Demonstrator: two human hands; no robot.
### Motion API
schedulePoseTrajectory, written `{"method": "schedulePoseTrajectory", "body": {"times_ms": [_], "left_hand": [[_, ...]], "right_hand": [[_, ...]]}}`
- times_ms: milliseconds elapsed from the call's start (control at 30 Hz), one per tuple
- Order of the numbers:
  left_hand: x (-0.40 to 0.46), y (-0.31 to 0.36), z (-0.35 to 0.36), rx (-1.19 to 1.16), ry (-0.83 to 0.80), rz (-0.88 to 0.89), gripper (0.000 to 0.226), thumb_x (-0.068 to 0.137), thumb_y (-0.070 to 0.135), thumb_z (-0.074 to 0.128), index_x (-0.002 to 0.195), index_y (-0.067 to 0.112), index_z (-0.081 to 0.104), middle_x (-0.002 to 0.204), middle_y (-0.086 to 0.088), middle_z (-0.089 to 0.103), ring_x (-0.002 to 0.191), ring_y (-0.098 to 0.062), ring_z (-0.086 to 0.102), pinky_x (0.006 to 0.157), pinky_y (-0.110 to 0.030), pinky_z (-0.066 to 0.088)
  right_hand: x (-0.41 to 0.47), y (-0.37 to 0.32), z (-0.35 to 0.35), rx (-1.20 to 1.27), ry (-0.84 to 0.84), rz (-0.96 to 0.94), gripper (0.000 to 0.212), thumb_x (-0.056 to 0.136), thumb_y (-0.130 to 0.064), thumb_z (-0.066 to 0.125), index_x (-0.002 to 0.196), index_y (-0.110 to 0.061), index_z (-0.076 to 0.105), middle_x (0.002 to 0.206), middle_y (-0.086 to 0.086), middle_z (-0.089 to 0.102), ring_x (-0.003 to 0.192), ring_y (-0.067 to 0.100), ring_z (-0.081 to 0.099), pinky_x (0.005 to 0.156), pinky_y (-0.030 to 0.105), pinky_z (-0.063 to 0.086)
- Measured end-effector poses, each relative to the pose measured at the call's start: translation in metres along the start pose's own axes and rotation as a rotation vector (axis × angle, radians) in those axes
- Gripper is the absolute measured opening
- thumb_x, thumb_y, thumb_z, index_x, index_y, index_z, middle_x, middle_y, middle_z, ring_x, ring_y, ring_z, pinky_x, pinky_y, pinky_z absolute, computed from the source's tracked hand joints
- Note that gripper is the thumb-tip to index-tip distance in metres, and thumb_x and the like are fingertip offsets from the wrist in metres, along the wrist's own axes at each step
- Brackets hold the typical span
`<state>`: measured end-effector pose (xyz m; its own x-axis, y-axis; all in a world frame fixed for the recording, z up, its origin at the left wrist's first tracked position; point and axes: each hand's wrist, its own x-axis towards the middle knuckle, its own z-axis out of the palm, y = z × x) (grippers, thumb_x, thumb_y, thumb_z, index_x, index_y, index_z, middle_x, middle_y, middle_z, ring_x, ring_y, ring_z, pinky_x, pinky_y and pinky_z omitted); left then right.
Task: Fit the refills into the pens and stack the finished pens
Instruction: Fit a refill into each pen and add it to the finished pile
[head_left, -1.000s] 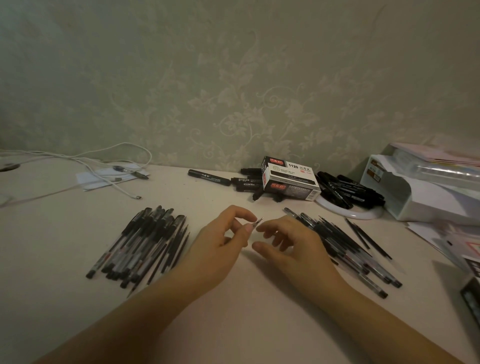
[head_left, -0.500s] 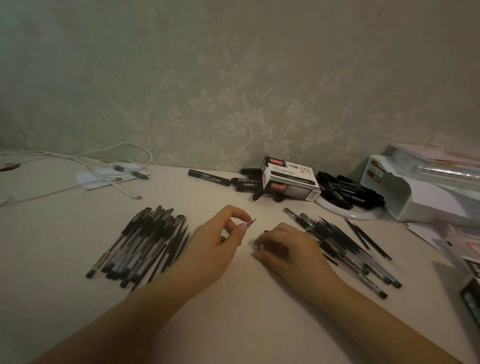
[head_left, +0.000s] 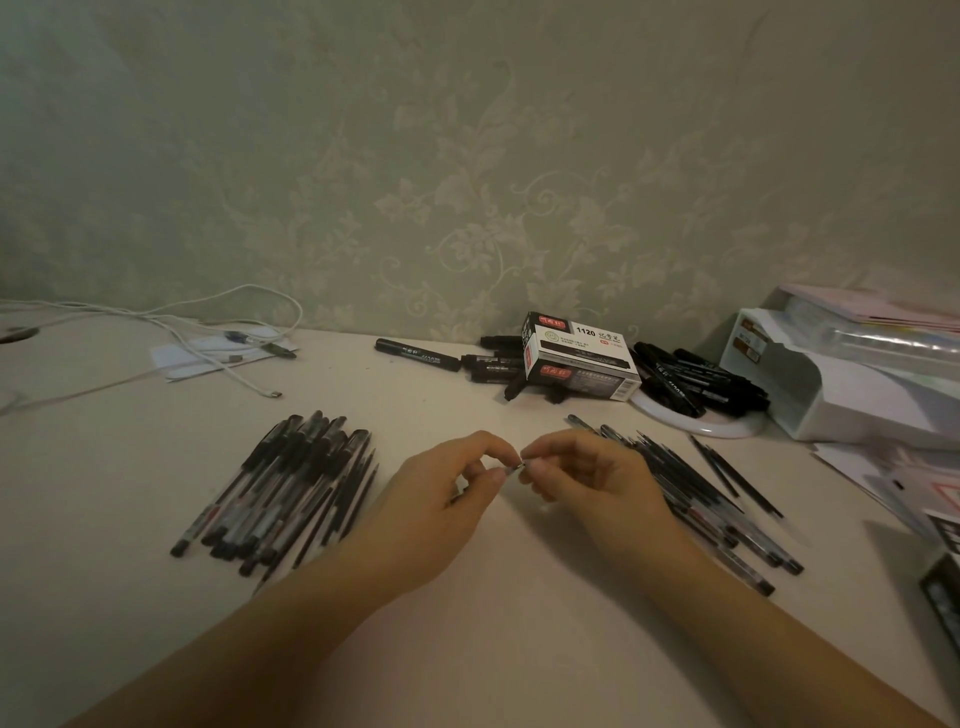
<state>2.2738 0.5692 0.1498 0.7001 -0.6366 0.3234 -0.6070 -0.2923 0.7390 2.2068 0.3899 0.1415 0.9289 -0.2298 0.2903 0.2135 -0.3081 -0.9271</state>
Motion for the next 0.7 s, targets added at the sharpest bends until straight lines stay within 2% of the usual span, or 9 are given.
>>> {"method": "schedulePoseTrajectory", "body": {"times_ms": [233, 400, 500, 600, 700], "left_hand": [[-0.0019, 0.0015, 0.0003, 0.026, -0.003, 0.03, 0.008, 0.096, 0.033, 0.051, 0.101, 0.036, 0.057, 0.078, 0.011, 0.057, 0.049, 0.003, 0.048, 0.046, -0.009, 0.034], [-0.0022, 0.0031, 0.0006, 0.068, 0.012, 0.068, 0.005, 0.093, 0.029, 0.059, 0.095, 0.027, 0.063, 0.069, 0.039, 0.053, 0.064, 0.017, 0.05, 0.054, -0.001, 0.035], [-0.0021, 0.0036, 0.0018, 0.073, 0.014, 0.102, 0.005, 0.092, 0.027, 0.061, 0.096, 0.024, 0.064, 0.072, 0.029, 0.057, 0.069, 0.016, 0.052, 0.058, -0.001, 0.037], [-0.0019, 0.0019, 0.0034, 0.066, -0.017, 0.095, 0.01, 0.094, 0.027, 0.058, 0.102, 0.025, 0.063, 0.091, 0.016, 0.063, 0.083, 0.01, 0.057, 0.069, -0.005, 0.044], [-0.0014, 0.0003, 0.0043, 0.064, -0.039, 0.084, 0.011, 0.094, 0.026, 0.057, 0.105, 0.026, 0.062, 0.1, 0.012, 0.065, 0.094, 0.005, 0.059, 0.08, -0.01, 0.049]], "right_hand": [[-0.0016, -0.0024, -0.0009, -0.012, -0.075, -0.007, 0.014, 0.089, -0.014, 0.071, 0.093, -0.027, 0.074, 0.087, 0.001, 0.076, 0.083, 0.015, 0.071, 0.073, 0.022, 0.054], [-0.0026, -0.0025, -0.0005, 0.009, -0.095, 0.004, 0.007, 0.088, -0.014, 0.071, 0.093, -0.017, 0.074, 0.082, 0.004, 0.076, 0.08, 0.014, 0.071, 0.074, 0.021, 0.054], [-0.0027, -0.002, 0.0007, -0.084, -0.101, 0.007, 0.008, 0.092, -0.024, 0.067, 0.088, -0.02, 0.072, 0.077, -0.001, 0.073, 0.073, 0.008, 0.067, 0.07, 0.017, 0.051], [-0.003, -0.001, 0.0034, -0.246, -0.083, -0.024, 0.029, 0.097, -0.036, 0.057, 0.073, -0.023, 0.064, 0.06, -0.008, 0.059, 0.058, 0.003, 0.052, 0.059, 0.016, 0.043], [-0.003, -0.0003, 0.0052, -0.314, -0.068, -0.051, 0.042, 0.098, -0.044, 0.051, 0.062, -0.022, 0.056, 0.053, -0.008, 0.05, 0.052, 0.003, 0.044, 0.054, 0.017, 0.038]]}}
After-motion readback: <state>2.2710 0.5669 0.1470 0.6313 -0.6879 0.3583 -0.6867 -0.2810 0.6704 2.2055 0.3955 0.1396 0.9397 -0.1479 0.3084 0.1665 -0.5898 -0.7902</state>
